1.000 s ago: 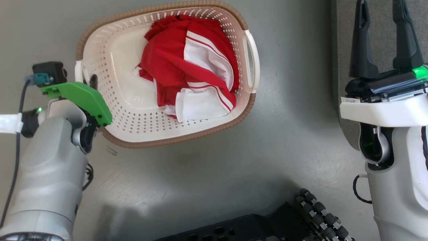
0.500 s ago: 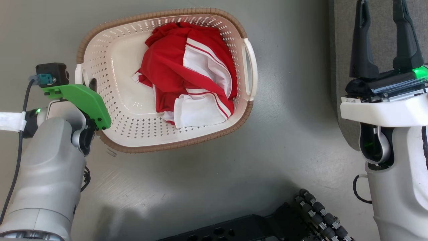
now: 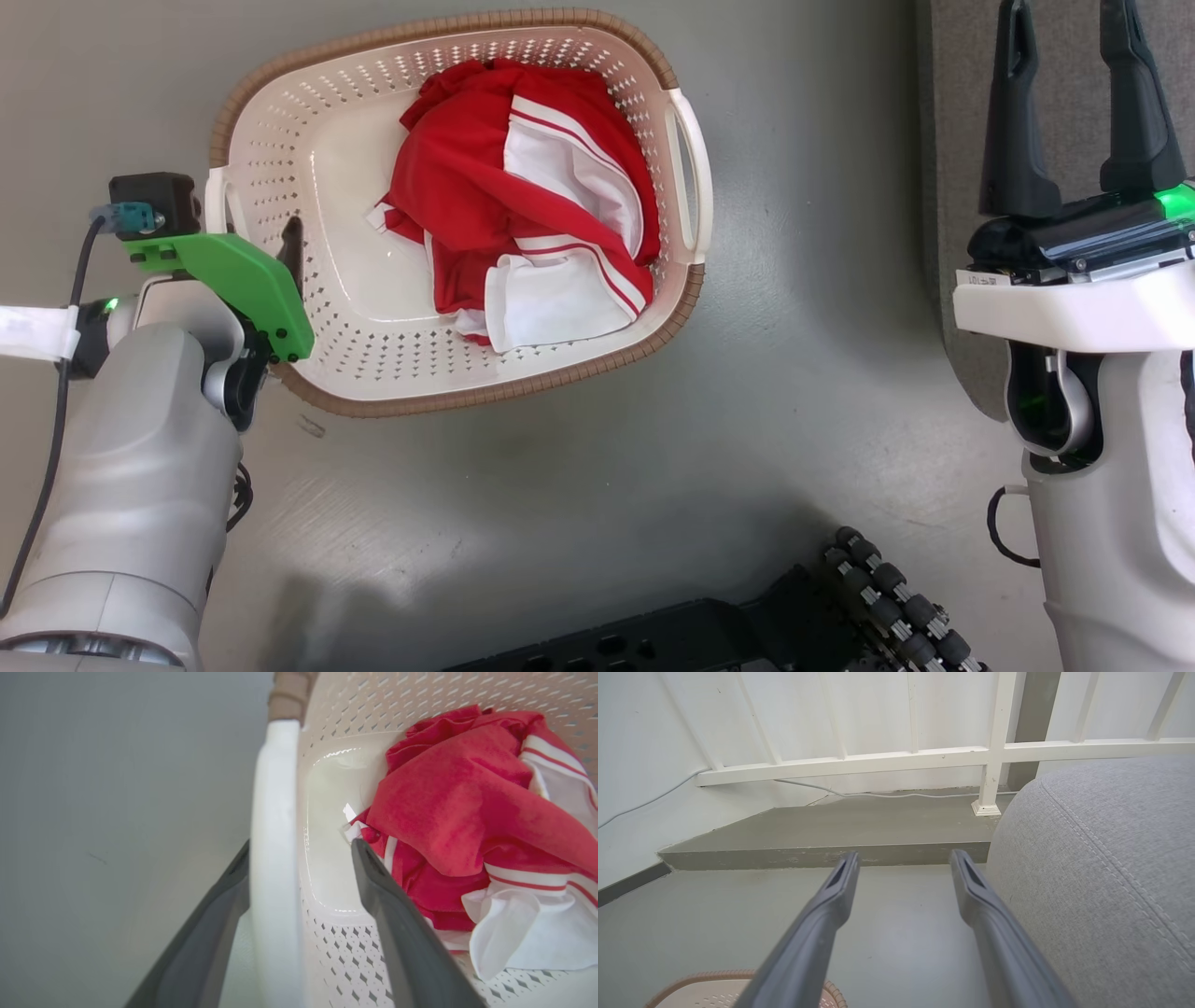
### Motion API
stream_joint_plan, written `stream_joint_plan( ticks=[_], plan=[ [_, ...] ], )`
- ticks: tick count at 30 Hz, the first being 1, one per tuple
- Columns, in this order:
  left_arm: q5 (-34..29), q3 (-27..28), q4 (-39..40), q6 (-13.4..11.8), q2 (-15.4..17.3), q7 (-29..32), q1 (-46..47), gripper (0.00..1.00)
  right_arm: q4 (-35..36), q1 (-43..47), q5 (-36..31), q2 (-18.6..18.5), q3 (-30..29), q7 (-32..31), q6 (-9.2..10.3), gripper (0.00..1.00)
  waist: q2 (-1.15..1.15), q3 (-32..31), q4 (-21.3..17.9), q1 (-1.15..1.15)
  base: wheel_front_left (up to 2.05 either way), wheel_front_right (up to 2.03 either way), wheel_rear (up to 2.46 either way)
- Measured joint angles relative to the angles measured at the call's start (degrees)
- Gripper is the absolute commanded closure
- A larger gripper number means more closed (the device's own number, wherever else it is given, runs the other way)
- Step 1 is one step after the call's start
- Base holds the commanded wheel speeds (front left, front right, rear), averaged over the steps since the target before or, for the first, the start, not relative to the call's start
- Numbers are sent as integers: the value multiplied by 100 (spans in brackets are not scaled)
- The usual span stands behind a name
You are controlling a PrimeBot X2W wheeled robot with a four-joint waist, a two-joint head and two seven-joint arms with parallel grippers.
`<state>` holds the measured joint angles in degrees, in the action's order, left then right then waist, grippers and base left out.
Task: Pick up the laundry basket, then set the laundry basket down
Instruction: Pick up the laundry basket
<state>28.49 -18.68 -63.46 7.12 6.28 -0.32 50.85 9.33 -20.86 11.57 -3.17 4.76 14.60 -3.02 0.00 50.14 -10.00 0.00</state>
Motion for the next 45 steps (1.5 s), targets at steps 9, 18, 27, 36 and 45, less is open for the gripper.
stream_joint_plan(
  ticks=[9,18,27,36,45],
  plan=[
    [-146,-145,103,0,-12,-855,44,0,-297,5,-3,10,-104,0,-27,0,0,-242,87,0,0,0,0],
    [-375,-264,365,0,-42,-1443,-154,0,-787,16,-141,10,-247,0,-60,0,0,-741,232,0,0,0,0],
    [-537,-220,1096,-68,-129,-1435,-568,0,-1252,110,-237,-44,-330,0,-101,0,0,-1404,390,0,0,0,0],
    [-862,7,2269,-400,-12,-1435,-1032,0,-1595,324,-356,-71,-376,0,-141,0,0,-2049,493,0,0,0,0],
    [-1035,198,3170,-713,20,-1435,-1883,0,-1935,683,-434,-88,-392,0,-152,0,0,-2790,544,0,0,0,0]
  ],
)
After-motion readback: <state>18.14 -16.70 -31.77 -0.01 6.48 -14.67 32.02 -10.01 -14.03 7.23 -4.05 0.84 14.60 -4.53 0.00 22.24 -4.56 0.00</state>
